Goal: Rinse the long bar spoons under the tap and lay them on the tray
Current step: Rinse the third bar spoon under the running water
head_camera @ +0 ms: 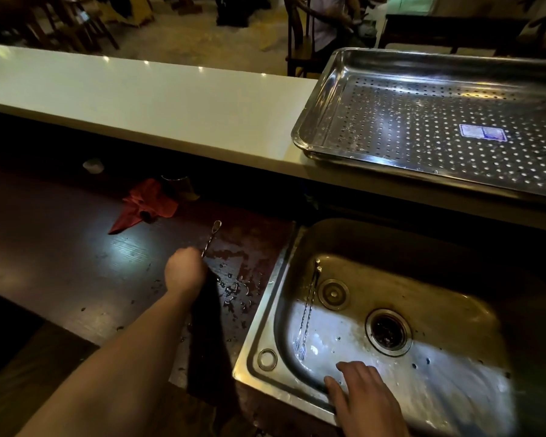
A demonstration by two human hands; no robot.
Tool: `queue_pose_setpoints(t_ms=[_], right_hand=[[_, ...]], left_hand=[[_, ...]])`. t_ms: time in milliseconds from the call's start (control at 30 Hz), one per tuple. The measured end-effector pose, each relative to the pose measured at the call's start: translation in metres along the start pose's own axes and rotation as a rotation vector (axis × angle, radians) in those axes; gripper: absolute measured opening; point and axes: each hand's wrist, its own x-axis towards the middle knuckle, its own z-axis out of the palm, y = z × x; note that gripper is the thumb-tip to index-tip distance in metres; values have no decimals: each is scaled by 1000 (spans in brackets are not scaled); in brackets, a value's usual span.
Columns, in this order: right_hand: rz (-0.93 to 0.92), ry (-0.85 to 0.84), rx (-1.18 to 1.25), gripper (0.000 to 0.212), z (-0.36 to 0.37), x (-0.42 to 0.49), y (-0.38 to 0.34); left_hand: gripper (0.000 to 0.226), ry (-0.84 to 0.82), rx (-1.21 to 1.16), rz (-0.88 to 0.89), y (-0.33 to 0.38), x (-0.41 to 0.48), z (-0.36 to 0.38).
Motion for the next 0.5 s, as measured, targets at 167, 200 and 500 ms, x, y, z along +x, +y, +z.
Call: queue_pose_setpoints(t_ms=[167, 200, 500], right_hand=[[16, -18, 1, 35, -2, 1, -2], [17, -18, 1, 35, -2, 2, -2], [31, -56, 12, 36, -6, 1, -7]], left_hand=[[13, -12, -60, -16, -2, 0, 0], [15, -14, -76, -16, -3, 1, 0], [23, -16, -70, 16, -4, 1, 0]])
